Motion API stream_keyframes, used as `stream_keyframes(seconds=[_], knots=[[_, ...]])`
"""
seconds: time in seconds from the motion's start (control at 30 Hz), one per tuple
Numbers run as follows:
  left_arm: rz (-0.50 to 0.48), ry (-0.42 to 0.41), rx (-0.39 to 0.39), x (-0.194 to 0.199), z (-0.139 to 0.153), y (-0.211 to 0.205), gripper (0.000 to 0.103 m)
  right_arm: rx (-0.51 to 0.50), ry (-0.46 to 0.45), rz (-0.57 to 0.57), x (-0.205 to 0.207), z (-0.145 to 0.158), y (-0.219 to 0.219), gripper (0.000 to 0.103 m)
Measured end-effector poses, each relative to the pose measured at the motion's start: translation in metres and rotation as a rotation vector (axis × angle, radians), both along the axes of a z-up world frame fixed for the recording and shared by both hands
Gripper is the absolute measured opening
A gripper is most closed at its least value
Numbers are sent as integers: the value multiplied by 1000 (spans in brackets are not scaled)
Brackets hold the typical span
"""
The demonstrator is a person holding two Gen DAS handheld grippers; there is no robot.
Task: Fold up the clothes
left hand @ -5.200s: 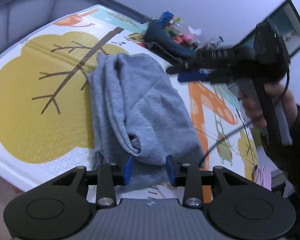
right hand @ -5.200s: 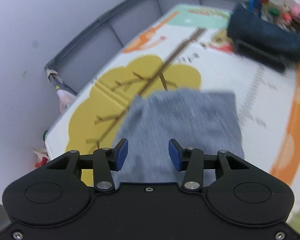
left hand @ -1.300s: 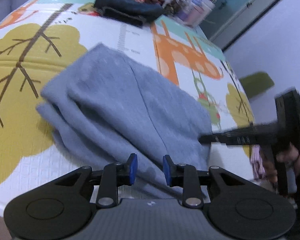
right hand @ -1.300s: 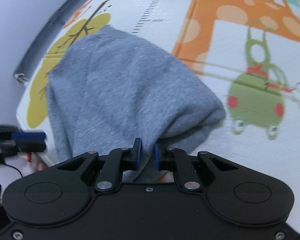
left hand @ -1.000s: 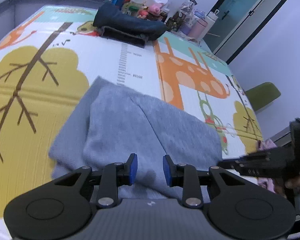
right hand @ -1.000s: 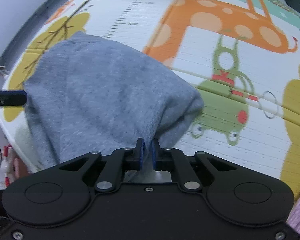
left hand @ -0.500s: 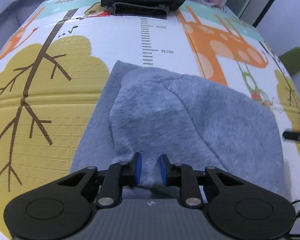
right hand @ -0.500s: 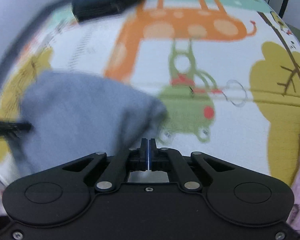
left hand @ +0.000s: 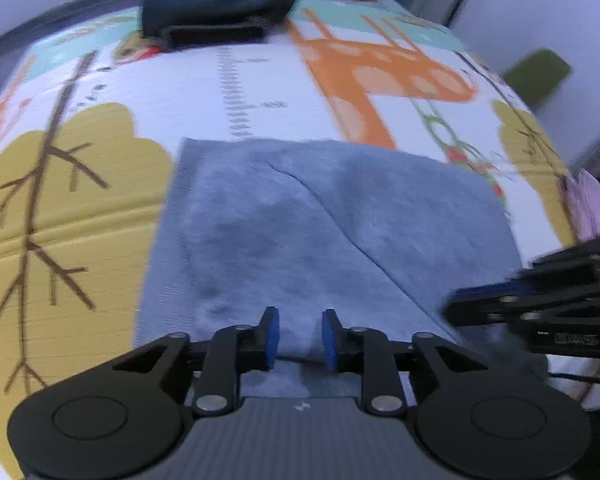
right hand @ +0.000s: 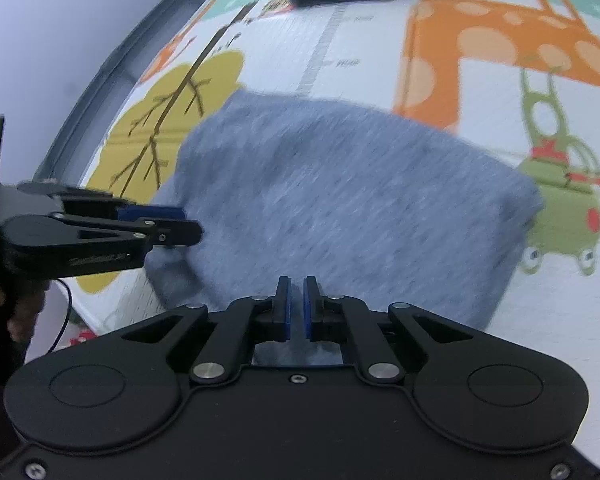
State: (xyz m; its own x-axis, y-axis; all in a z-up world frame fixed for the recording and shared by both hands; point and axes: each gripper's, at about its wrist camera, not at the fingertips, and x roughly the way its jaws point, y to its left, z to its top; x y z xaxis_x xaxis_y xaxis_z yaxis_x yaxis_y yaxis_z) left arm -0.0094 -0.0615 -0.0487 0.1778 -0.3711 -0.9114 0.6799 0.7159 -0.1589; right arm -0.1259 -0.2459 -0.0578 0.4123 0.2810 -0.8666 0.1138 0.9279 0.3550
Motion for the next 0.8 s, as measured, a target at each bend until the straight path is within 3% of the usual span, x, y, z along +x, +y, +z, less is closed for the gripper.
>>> stream_keyframes(seconds=[0.13, 0.3, 0.47, 0.53, 0.6, 0.63, 0.67, 0.8], knots=[[31, 20, 33, 2, -13, 5, 26, -24, 36, 22, -5, -13, 7, 6], [68, 49, 28, 10, -18, 18, 15, -12, 66, 2, -17, -25, -5, 2], [91, 43, 1, 14, -8, 32, 16, 79, 62, -67, -29, -22, -32, 1], [106, 16, -23, 15, 2, 36, 22, 96, 30, -117, -36, -13, -46, 10], [122, -25, -48, 16, 12, 40, 45, 75, -15, -183, -44, -3, -62, 46], [127, -59, -50, 18, 17, 39, 62, 66, -38, -215, -49, 2, -69, 51], [132, -94, -51, 19, 21, 39, 69, 64, -61, -245, -51, 5, -76, 56], [146, -143, -66, 37, 28, 38, 72, 83, -79, -350, -53, 3, -100, 75]])
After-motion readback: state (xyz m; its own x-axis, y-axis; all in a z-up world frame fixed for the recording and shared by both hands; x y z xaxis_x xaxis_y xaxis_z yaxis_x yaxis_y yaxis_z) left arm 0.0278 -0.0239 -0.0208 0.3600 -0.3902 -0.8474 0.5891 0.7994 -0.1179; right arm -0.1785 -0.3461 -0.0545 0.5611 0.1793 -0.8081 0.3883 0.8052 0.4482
